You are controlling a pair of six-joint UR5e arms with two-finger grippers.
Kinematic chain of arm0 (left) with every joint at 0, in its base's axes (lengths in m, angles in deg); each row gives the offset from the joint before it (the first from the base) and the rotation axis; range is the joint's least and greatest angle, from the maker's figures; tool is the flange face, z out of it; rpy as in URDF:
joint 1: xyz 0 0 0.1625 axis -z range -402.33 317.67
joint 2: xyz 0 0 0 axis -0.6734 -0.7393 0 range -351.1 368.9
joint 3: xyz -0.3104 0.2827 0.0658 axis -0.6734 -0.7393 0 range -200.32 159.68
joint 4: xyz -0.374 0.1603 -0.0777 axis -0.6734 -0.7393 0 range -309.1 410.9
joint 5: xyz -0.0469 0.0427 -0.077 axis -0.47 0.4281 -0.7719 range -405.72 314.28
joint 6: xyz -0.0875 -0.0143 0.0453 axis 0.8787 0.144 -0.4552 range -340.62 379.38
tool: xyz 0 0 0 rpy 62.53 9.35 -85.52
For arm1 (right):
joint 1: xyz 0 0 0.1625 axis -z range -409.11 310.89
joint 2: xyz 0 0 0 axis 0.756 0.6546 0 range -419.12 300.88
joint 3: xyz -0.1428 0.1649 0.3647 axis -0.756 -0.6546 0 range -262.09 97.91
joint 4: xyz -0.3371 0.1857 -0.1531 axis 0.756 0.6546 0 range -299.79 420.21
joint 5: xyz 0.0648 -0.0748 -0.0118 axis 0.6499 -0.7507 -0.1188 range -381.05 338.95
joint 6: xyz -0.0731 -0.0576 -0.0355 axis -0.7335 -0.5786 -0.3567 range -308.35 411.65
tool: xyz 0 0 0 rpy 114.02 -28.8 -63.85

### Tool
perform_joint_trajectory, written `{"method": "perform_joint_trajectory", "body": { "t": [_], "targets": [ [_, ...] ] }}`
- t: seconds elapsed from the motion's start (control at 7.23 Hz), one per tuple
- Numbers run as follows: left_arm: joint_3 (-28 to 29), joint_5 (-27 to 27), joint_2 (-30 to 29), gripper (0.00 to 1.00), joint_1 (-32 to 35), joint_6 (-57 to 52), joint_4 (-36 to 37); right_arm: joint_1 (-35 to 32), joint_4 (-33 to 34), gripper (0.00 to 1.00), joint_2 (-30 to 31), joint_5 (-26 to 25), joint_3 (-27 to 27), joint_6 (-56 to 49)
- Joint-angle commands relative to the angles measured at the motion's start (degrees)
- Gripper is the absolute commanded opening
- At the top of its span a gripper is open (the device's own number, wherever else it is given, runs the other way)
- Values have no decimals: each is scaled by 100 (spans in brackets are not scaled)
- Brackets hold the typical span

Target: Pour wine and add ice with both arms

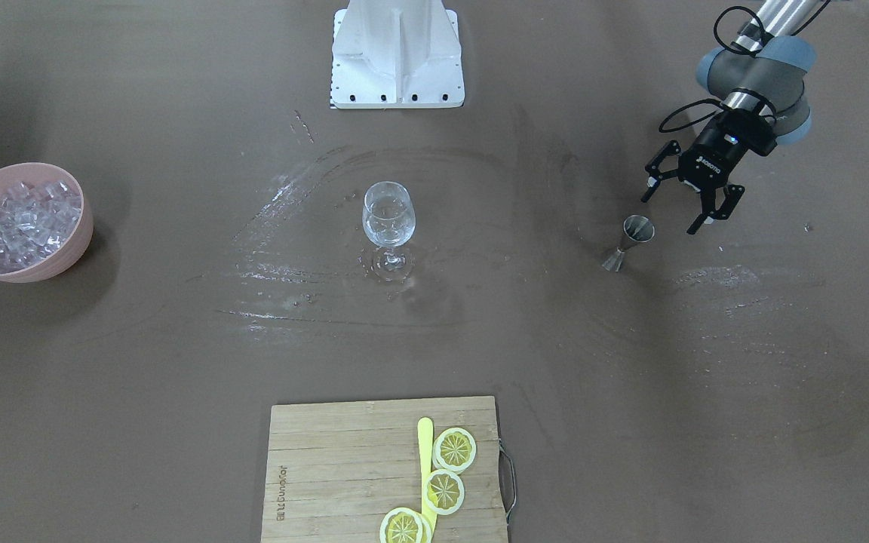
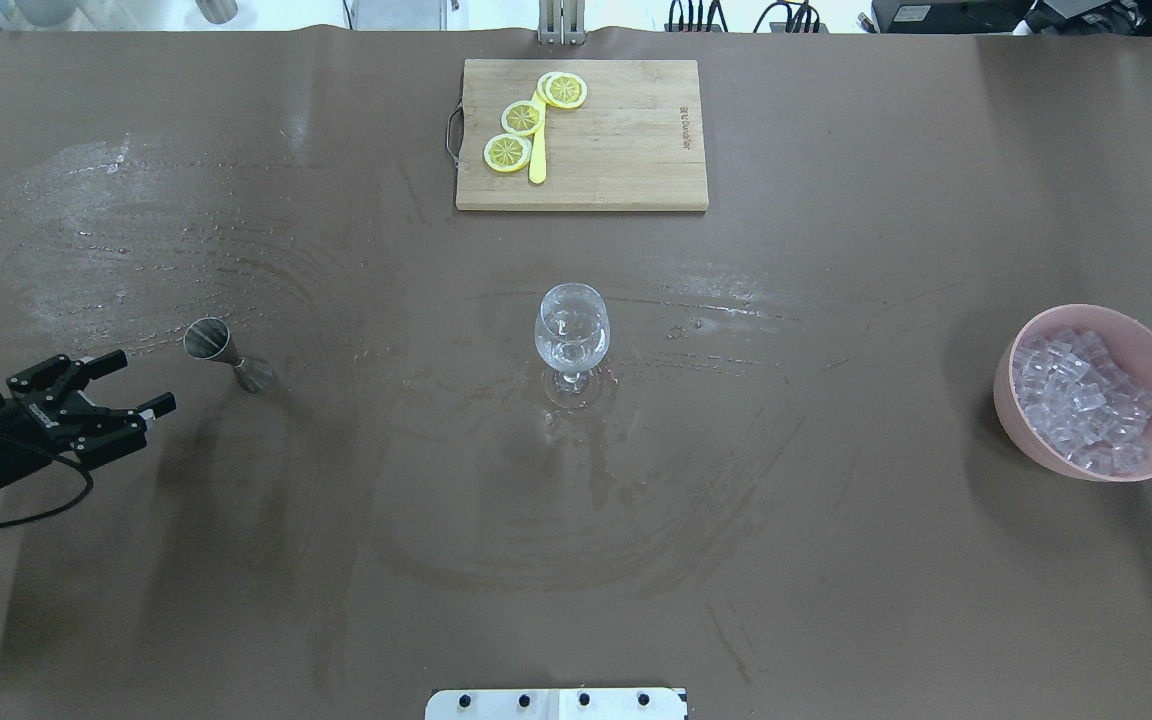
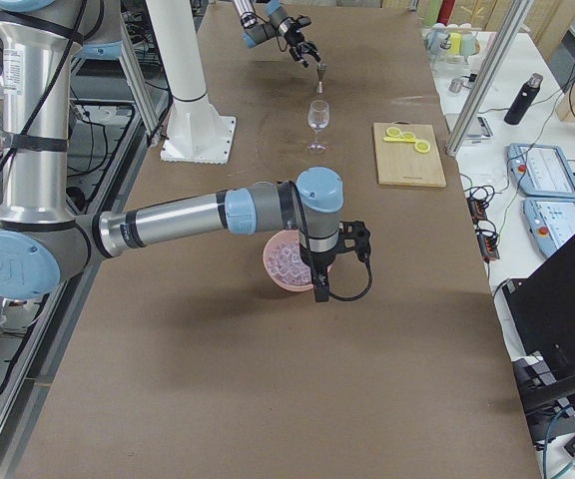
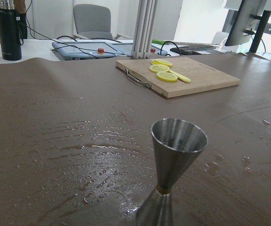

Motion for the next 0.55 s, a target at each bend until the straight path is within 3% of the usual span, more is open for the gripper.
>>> {"method": "perform_joint_trajectory", "body": {
  "t": [0.0,0.14,0.42],
  "targets": [
    [34,-2163,-94,98,1819,-26,681,0,0,100,0,0,0,9],
    [34,-3087,-112,98,2602,-409,998,0,0,100,0,9,-9,0],
    [8,-4985,-601,98,4281,-1148,2478,0,0,100,0,27,-9,0]
  ]
}}
